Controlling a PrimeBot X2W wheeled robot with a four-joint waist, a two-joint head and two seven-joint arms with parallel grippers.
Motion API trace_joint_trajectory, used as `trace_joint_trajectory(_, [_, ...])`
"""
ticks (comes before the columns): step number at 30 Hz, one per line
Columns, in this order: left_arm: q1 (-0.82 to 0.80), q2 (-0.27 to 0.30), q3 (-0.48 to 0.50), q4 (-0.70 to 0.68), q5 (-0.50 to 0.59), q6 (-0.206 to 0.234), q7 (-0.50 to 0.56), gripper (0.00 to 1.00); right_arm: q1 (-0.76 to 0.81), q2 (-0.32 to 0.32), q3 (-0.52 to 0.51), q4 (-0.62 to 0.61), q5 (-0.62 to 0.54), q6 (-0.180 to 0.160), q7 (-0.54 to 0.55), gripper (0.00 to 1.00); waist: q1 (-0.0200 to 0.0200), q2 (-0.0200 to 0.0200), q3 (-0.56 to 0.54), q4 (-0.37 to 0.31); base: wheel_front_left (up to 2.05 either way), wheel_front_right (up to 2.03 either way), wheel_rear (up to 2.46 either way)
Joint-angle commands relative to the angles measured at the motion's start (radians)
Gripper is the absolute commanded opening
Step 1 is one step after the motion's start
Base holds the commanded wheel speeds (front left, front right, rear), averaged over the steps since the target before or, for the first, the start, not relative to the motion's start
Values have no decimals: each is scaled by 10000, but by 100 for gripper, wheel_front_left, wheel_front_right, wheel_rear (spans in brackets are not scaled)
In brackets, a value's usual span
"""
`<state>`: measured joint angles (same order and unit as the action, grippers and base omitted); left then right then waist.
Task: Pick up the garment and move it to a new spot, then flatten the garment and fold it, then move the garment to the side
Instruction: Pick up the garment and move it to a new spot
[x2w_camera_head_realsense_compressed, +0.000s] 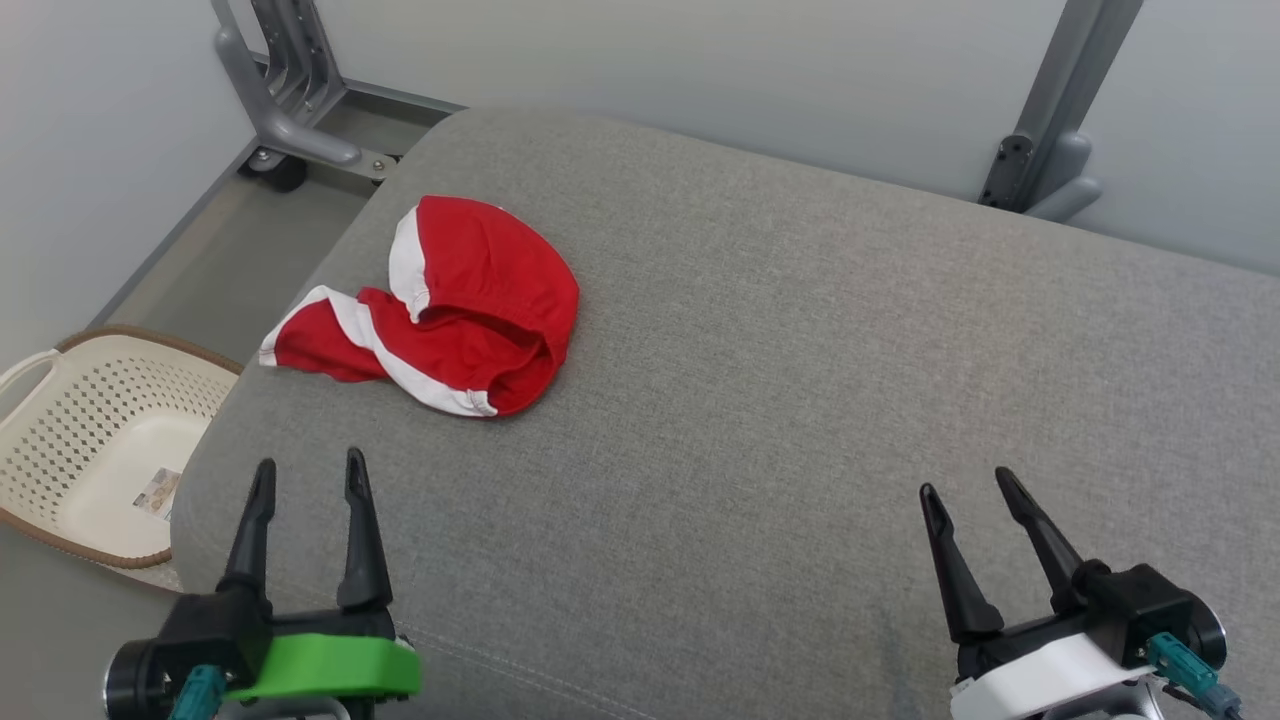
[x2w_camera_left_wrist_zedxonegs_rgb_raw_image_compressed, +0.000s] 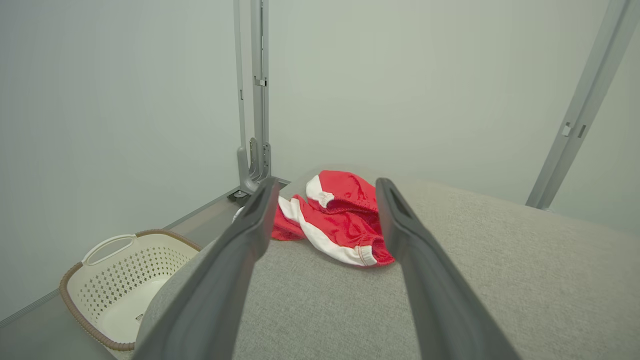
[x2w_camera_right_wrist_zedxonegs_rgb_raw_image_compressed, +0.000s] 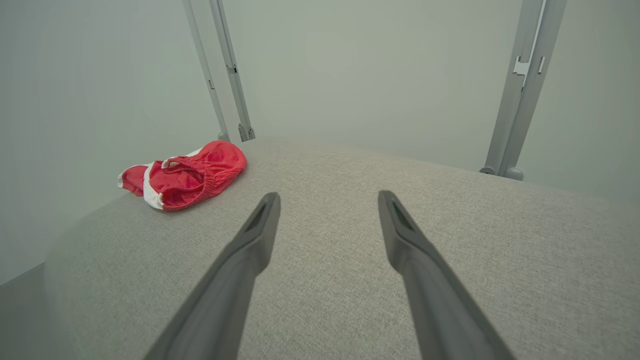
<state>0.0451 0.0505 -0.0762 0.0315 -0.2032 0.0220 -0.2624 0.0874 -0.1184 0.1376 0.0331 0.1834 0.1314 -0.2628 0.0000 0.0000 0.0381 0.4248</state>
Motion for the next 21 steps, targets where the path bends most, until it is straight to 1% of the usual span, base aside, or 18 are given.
trace_joint_trajectory(1, [-521, 1, 126, -1, -168, 73, -22, 100, -251, -181, -75, -71, 13, -13, -35, 100, 0, 0, 677, -411, 0, 0, 0])
trace_joint_trajectory(4, [-1286, 2, 343, 194, -331, 67, -22, 100, -476, -430, -56, -144, -71, -13, -35, 100, 0, 0, 1297, -573, 0, 0, 0])
trace_joint_trajectory(7, [-2172, 1, 548, 665, -614, -74, -22, 100, -772, -779, -63, -221, -119, -13, -35, 100, 0, 0, 1982, -669, 0, 0, 0])
trace_joint_trajectory(8, [-2172, 1, 548, 665, -614, -74, -22, 100, -772, -779, -63, -221, -119, -13, -35, 100, 0, 0, 1982, -669, 0, 0, 0])
trace_joint_trajectory(9, [-2502, 2, 615, 890, -719, -141, -22, 100, -848, -883, -103, -242, -121, -13, -35, 100, 0, 0, 2178, -678, 0, 0, 0])
trace_joint_trajectory(15, [-4602, 7, 890, 2958, -1372, -662, -22, 100, -1368, -1539, -278, -375, -146, -14, -35, 100, 0, 0, 3216, -720, 0, 0, 0])
trace_joint_trajectory(17, [-5289, 4, 989, 3731, -1433, -752, -22, 100, -1485, -1704, -327, -417, -175, -14, -35, 100, 0, 0, 3460, -724, 0, 0, 0])
trace_joint_trajectory(20, [-6294, 5, 1003, 5423, -1879, -813, -22, 100, -1640, -1950, -368, -473, -193, -14, -35, 100, 0, 0, 3778, -739, 0, 0, 0])
trace_joint_trajectory(21, [-6712, 10, 1000, 6017, -1930, -759, -22, 100, -1688, -2013, -389, -502, -185, -13, -35, 100, 0, 0, 3876, -742, 0, 0, 0])
